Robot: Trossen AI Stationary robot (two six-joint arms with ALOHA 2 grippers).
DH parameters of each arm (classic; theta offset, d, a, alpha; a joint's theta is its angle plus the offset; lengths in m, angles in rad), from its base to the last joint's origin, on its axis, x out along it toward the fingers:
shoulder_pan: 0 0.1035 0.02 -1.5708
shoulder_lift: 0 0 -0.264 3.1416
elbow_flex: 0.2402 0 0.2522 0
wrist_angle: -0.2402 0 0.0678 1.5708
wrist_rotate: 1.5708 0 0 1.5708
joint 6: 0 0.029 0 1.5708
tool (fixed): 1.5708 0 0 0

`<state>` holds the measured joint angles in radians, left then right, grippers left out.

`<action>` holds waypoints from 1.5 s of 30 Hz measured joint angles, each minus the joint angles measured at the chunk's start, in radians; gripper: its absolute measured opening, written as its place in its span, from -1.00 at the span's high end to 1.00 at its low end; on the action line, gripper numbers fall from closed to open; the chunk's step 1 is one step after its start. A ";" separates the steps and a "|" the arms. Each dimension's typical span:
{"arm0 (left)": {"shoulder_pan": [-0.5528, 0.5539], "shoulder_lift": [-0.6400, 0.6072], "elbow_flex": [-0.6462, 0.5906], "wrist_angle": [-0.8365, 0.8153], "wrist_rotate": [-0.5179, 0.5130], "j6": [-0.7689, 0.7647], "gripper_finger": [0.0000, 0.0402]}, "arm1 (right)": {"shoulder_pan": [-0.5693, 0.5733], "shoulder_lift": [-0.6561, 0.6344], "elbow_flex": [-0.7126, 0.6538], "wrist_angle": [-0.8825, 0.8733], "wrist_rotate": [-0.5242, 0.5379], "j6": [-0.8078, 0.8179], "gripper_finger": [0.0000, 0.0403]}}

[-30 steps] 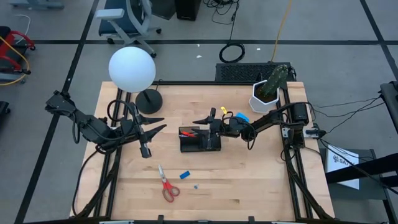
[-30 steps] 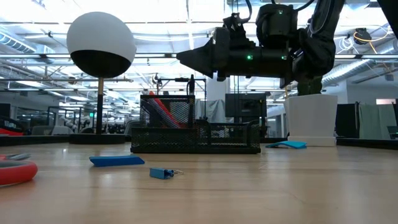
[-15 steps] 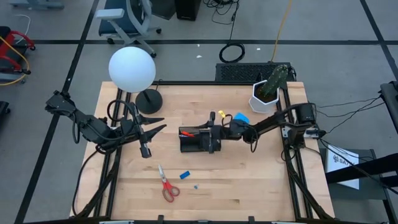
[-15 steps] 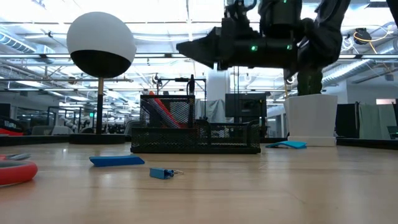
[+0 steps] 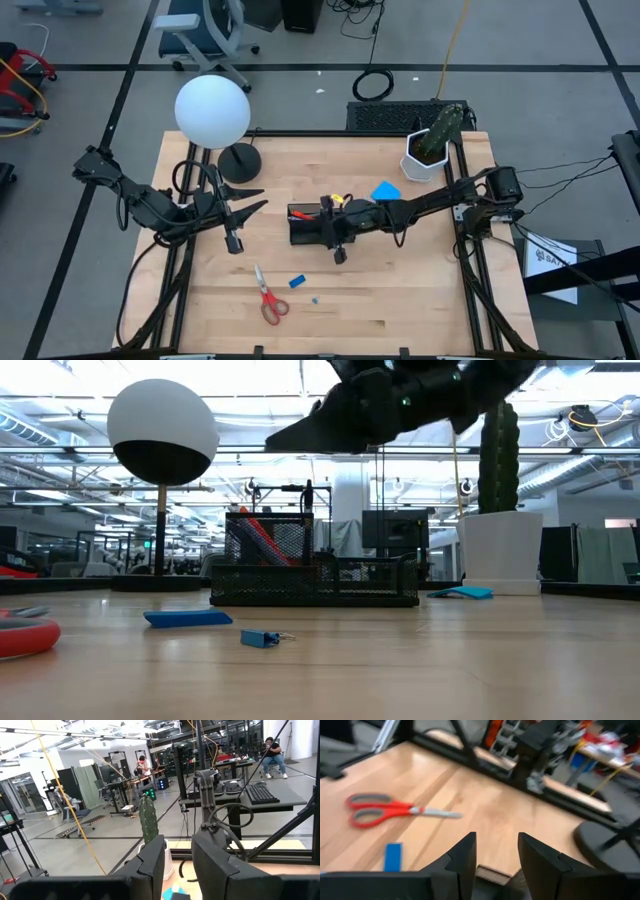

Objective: Pick and place office supplies into organizer
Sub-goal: Put the blue binder clip into the black desk organizer

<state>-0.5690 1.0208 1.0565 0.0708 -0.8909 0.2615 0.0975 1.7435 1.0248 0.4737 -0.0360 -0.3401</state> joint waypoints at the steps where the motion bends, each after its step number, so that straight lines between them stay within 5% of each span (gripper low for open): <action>1: 0.000 0.000 0.000 0.000 0.000 0.000 0.48 | 0.004 0.000 0.012 -0.033 -0.018 -0.005 0.32; 14: 0.000 0.000 0.000 0.000 0.000 0.000 0.48 | 0.082 0.001 0.142 -0.446 -0.100 -0.058 0.33; 37: 0.000 0.000 0.000 0.000 0.000 0.000 0.48 | 0.129 0.001 0.151 -0.504 -0.097 -0.043 0.32; 45: 0.000 0.000 0.000 0.002 0.000 0.000 0.48 | 0.183 0.097 0.329 -0.719 -0.095 -0.083 0.34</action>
<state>-0.5690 1.0210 1.0565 0.0723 -0.8909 0.2615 0.2808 1.8406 1.3541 -0.2456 -0.1314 -0.4234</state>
